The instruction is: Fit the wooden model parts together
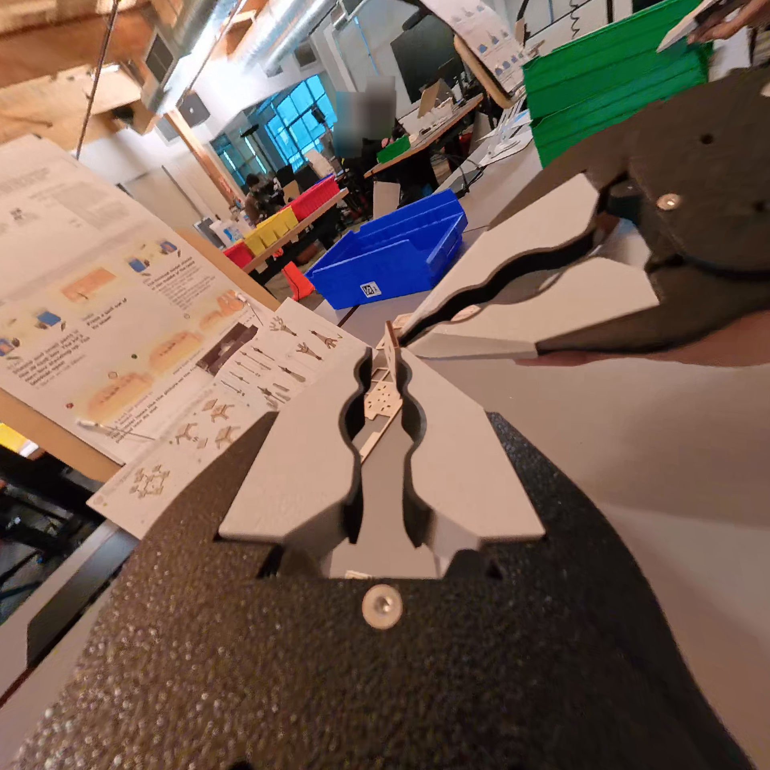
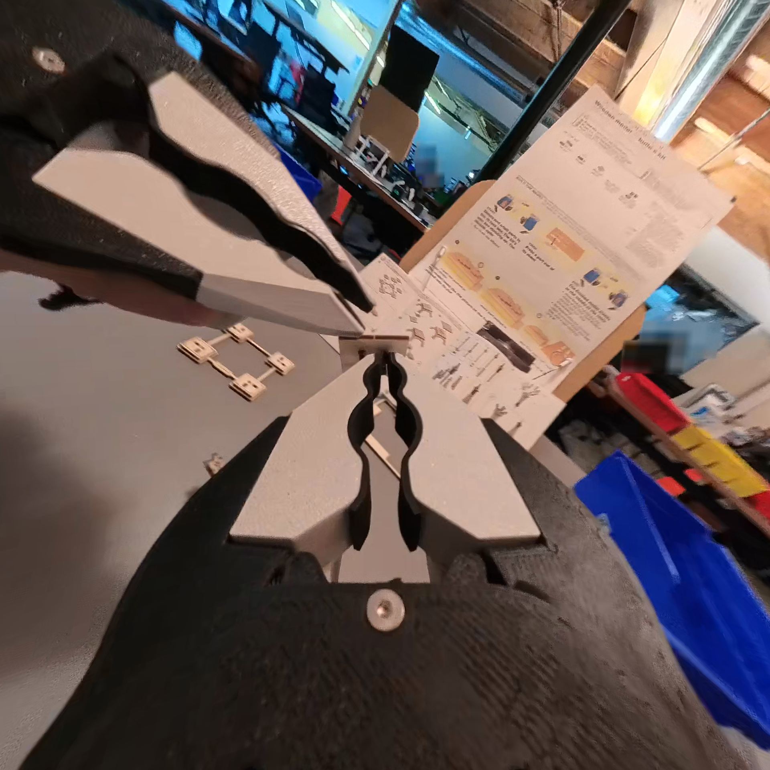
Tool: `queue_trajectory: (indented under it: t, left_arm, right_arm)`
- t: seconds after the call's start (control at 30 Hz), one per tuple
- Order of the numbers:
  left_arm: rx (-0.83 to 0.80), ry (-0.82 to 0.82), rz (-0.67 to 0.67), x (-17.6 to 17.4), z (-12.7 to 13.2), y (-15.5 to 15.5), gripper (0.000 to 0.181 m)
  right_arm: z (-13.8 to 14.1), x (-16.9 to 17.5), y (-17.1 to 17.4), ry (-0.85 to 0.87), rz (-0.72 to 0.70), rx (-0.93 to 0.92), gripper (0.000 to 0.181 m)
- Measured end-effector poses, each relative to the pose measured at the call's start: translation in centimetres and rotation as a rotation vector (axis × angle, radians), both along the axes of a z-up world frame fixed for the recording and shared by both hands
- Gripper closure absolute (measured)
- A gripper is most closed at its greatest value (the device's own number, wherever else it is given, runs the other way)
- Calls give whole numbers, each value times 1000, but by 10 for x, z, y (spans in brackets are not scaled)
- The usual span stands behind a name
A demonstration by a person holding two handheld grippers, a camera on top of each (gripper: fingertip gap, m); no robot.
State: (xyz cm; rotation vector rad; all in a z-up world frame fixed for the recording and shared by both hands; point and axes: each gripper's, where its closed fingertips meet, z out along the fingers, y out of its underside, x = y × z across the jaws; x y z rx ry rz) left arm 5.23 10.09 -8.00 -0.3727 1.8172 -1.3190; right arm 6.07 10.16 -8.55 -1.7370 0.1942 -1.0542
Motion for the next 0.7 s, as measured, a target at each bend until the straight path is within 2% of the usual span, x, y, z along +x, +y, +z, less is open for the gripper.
queue_trajectory:
  t: [0.27, 0.7]
  left_arm:
    - [15, 127, 20, 6, -18, -5, 174]
    - [99, 129, 104, 6, -22, 1, 179]
  right_arm:
    - [-11, 6, -1, -165, -111, -222, 181]
    - [-11, 1, 8, -231, -119, -269, 181]
